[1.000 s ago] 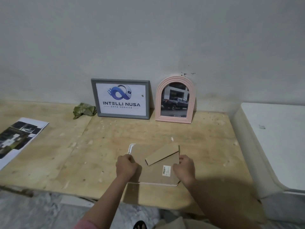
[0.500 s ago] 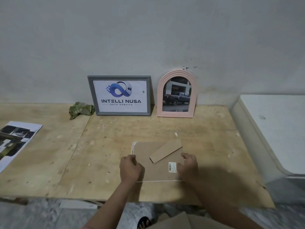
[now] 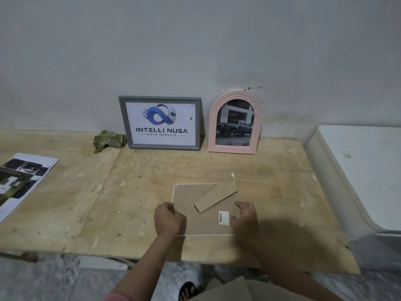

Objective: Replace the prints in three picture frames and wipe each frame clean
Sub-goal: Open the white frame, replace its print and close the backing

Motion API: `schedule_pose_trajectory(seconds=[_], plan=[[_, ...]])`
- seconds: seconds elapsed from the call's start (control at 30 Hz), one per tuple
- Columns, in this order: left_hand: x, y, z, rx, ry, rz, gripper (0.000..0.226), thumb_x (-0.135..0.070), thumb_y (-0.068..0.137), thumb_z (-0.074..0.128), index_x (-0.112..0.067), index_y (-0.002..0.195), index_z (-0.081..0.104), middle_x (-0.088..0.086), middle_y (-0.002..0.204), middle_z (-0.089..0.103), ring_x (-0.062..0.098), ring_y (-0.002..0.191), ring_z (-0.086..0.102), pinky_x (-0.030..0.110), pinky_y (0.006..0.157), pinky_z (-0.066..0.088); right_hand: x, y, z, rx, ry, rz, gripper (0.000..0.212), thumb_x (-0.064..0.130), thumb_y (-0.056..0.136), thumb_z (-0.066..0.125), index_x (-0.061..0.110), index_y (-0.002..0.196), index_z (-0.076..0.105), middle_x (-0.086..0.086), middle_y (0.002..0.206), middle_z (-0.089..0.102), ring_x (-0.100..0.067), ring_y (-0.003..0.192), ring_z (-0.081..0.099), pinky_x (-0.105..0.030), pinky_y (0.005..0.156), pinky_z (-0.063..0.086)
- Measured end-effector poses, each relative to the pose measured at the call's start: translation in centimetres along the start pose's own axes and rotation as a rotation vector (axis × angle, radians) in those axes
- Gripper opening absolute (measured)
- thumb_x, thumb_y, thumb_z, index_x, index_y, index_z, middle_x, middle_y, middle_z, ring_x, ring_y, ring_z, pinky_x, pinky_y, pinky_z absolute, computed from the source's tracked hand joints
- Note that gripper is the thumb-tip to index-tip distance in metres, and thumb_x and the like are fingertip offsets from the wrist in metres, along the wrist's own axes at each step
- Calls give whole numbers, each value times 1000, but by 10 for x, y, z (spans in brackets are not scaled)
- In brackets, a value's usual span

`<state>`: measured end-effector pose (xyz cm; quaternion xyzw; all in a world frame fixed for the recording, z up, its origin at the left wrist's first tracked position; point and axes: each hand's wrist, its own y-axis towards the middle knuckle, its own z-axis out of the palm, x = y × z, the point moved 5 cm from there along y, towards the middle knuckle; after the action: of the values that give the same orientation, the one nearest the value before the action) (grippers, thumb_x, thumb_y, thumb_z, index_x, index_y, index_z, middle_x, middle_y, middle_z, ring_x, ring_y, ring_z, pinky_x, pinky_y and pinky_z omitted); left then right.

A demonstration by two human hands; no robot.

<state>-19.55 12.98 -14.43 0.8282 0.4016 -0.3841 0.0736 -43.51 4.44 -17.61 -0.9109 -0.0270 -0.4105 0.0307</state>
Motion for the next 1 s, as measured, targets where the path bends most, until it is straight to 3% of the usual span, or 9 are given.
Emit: schedule_pose_trajectory(seconds=[0.07, 0.2, 0.3, 0.43, 0.6, 0.8, 1.0], plan=[[1, 1, 1, 9, 23, 11, 19, -3, 77, 57, -4, 93, 68, 15, 96, 64, 33, 87, 60, 34, 72, 49, 2, 1, -2, 11, -8, -11, 50, -11, 55, 69, -6, 105, 65, -23, 96, 59, -42, 85, 60, -50, 80, 53], [2, -1, 0, 73, 75, -18, 4, -10, 76, 58, -10, 71, 57, 14, 82, 61, 32, 75, 58, 36, 62, 49, 6, 2, -13, 83, 2, 125, 51, 2, 66, 69, 1, 116, 60, -17, 104, 59, -35, 95, 60, -40, 85, 50], [4, -3, -4, 148, 124, -71, 18, -26, 84, 66, -10, 80, 58, 7, 83, 61, 25, 79, 59, 28, 65, 41, -1, 5, -22, 211, 28, 288, 45, 6, 71, 70, 4, 115, 59, -7, 94, 63, -25, 89, 61, -27, 77, 47], [13, -1, -5, 233, 169, -94, 30, -32, 80, 72, -11, 99, 62, 6, 96, 65, 25, 97, 62, 27, 72, 42, -10, 12, -27, 331, -42, 359, 33, 16, 68, 80, 10, 95, 62, -5, 93, 64, -21, 86, 60, -27, 74, 48], [12, 0, -4, 248, 184, -99, 37, -25, 78, 74, -8, 109, 61, 12, 108, 67, 29, 100, 62, 30, 74, 45, -9, 24, -27, 392, -119, 334, 34, 19, 62, 85, 16, 73, 53, -4, 86, 63, -23, 85, 61, -31, 72, 49], [14, -3, 0, 200, 216, -57, 31, -23, 80, 71, -6, 102, 56, 17, 103, 65, 35, 97, 59, 32, 67, 41, -1, 27, -23, 531, -282, 232, 39, 24, 67, 81, 14, 86, 48, -9, 101, 62, -24, 94, 59, -30, 73, 45], [12, -1, 2, 241, 223, -88, 30, -22, 80, 69, -7, 101, 52, 17, 106, 60, 34, 96, 59, 32, 68, 42, 6, 20, -26, 622, -297, 247, 54, 16, 55, 81, 8, 96, 48, -9, 97, 58, -23, 86, 56, -27, 54, 39]])
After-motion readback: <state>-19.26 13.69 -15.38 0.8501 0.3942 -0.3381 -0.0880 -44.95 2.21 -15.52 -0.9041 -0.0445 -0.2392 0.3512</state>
